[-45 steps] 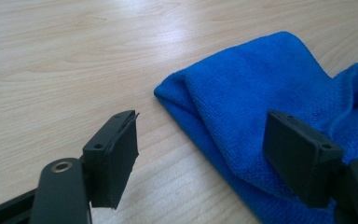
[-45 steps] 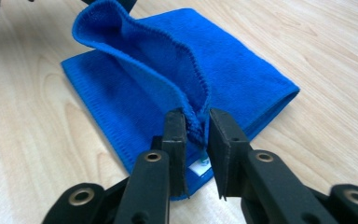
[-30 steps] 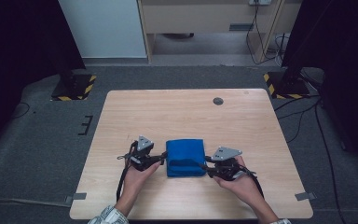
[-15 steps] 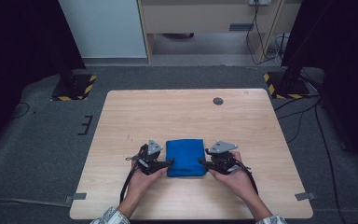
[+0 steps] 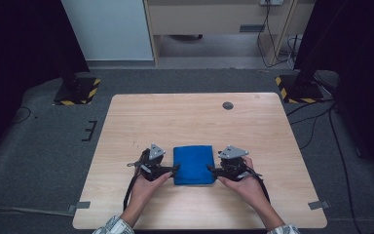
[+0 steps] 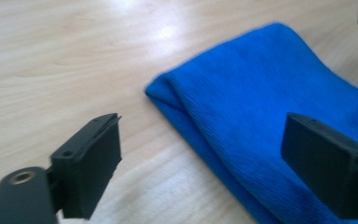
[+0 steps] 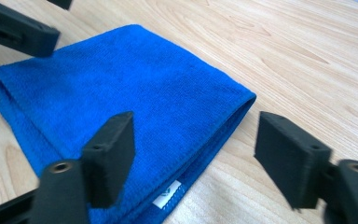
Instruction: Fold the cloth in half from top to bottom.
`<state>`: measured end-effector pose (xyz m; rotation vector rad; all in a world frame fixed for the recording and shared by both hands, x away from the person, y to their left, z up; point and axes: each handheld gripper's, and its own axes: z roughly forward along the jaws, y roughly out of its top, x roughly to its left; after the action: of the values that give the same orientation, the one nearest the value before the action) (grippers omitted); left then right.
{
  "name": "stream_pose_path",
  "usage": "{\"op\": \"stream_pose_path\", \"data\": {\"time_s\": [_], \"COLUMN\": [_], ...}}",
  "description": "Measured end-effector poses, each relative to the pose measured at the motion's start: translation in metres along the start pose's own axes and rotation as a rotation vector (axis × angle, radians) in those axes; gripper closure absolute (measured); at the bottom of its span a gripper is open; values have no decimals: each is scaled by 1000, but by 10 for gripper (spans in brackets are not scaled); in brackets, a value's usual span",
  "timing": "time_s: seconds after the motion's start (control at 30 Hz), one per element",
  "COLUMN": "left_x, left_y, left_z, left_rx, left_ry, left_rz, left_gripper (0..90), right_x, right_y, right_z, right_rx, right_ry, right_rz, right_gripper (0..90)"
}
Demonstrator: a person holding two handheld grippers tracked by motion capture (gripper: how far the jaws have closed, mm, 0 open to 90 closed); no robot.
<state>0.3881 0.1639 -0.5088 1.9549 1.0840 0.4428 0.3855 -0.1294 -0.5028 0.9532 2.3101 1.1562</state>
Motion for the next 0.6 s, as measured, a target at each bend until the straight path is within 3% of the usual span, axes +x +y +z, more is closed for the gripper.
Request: {"op": "stream_pose_path", "data": {"time_s": [0.2,0.37,0.6], "left_x": [12,22,36], "left_y": [2,4,4], "left_z": [-4,-7,-14], "left_rx": [-17,-28,-29], "left_ry": [16,31,44], "left_rz": [-29,-10,-38], "left_gripper": [81,80,78], "right_x": [-3,-8,-24], "right_y": [3,6,9], "right_z": [2,-3,-13], "right_rx": [-2,-19,-49], "right_ry": [2,4,-9], "right_rz": [34,55,73], "right_gripper": [220,184,143]}}
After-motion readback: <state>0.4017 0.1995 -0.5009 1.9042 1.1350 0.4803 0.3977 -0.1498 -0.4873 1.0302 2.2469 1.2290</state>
